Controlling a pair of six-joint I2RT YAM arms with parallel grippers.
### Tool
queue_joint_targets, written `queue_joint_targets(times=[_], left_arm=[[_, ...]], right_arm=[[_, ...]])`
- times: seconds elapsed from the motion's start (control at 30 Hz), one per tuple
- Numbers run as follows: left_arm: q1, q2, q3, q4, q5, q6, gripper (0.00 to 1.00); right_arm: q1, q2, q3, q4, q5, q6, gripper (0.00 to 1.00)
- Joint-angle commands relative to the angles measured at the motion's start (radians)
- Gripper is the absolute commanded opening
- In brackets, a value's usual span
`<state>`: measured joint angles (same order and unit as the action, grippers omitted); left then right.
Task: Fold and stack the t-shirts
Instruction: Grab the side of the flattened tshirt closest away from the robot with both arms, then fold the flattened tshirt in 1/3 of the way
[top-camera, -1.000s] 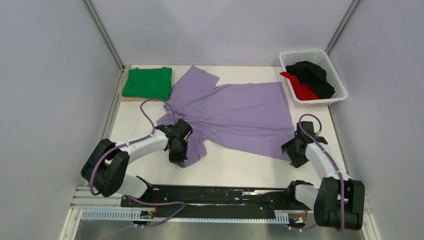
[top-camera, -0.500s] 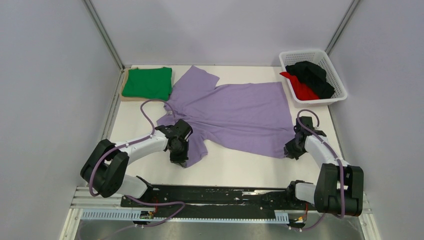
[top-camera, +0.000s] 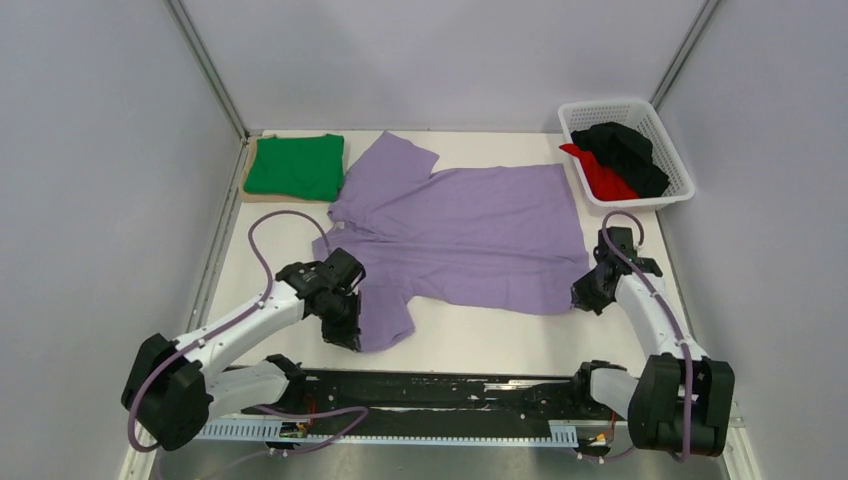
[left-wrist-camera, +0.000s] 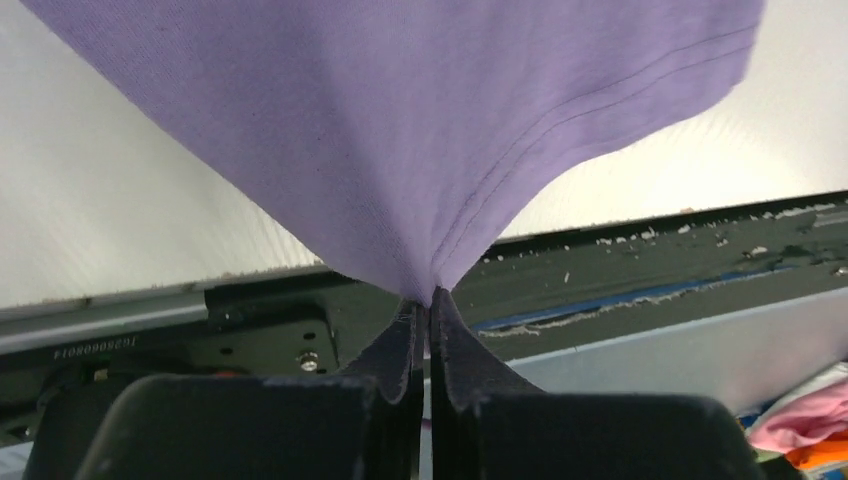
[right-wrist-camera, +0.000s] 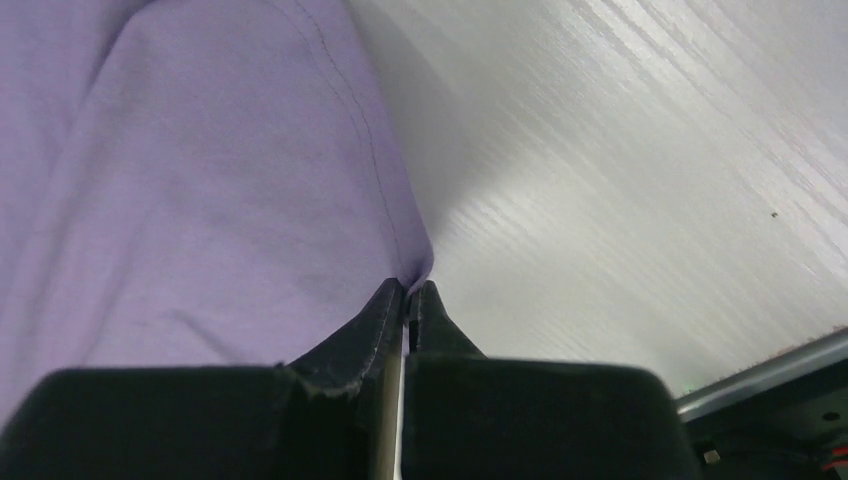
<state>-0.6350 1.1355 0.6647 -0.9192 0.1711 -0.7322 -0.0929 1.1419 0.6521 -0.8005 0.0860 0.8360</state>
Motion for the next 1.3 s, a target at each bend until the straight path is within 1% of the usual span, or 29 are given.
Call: queue_joint_targets(times=[0.0,0.13,0.27,0.37,0.43,0.57,0.63,0.7,0.73,0.87,0.9,0.97,1.07,1.1,1.13,1.2,1.27], left_arm=[[-0.011,-0.110,0.048,-0.160,0.048,-0.070,0.00],[-0.036,-0.187,0.030,-0.208,0.088,-0.130,0.00],[-0.078,-0.255,0.034,-0.292,0.086,-0.202,0.00],[-0.134,-0.294,0.049,-0.372,0.083,-0.237,0.00],[-0.160,-0.322,0.046,-0.385,0.092,-0.268,0.00],[-0.170,-0.339,0.050,-0.387,0.104,-0.284,0.00],[-0.170,-0.329,0.061,-0.346,0.100,-0.275,0.00],[-0.170,-0.311,0.065,-0.269,0.117,-0.260,0.00],[-0.170,-0.303,0.067,-0.203,0.122,-0.249,0.00],[-0.161,-0.217,0.096,-0.018,0.127,-0.178,0.00],[-0.154,-0.172,0.108,0.009,0.127,-0.163,0.00],[-0.123,-0.104,0.146,0.090,0.134,-0.101,0.00],[-0.053,-0.030,0.170,0.245,0.171,-0.062,0.00],[-0.036,0.001,0.173,0.274,0.197,-0.048,0.00],[0.002,0.017,0.182,0.318,0.206,-0.041,0.00],[0.050,0.057,0.197,0.364,0.212,-0.023,0.00],[0.096,0.101,0.214,0.401,0.189,-0.012,0.00]], right_arm=[[-0.001,-0.068,0.084,-0.211,0.021,0.010,0.00],[0.000,-0.130,0.099,-0.315,0.027,0.018,0.00],[0.001,-0.168,0.129,-0.396,0.040,0.019,0.00],[0.002,-0.197,0.159,-0.455,0.070,0.017,0.00],[0.002,-0.221,0.170,-0.479,0.078,0.017,0.00],[0.003,-0.238,0.168,-0.493,0.068,0.005,0.00],[0.003,-0.228,0.166,-0.477,0.055,-0.007,0.00],[0.003,-0.222,0.157,-0.446,0.043,-0.009,0.00],[0.004,-0.221,0.148,-0.426,0.032,-0.011,0.00],[0.003,-0.203,0.140,-0.352,0.023,-0.021,0.00],[0.003,-0.199,0.135,-0.331,0.027,-0.022,0.00],[0.002,-0.185,0.121,-0.273,0.024,-0.037,0.00],[0.002,-0.142,0.115,-0.198,0.003,-0.042,0.00],[0.002,-0.128,0.115,-0.178,-0.010,-0.047,0.00],[0.002,-0.112,0.118,-0.157,-0.024,-0.057,0.00],[0.002,-0.080,0.135,-0.132,-0.017,-0.065,0.00],[0.001,-0.059,0.147,-0.093,0.008,-0.051,0.00]])
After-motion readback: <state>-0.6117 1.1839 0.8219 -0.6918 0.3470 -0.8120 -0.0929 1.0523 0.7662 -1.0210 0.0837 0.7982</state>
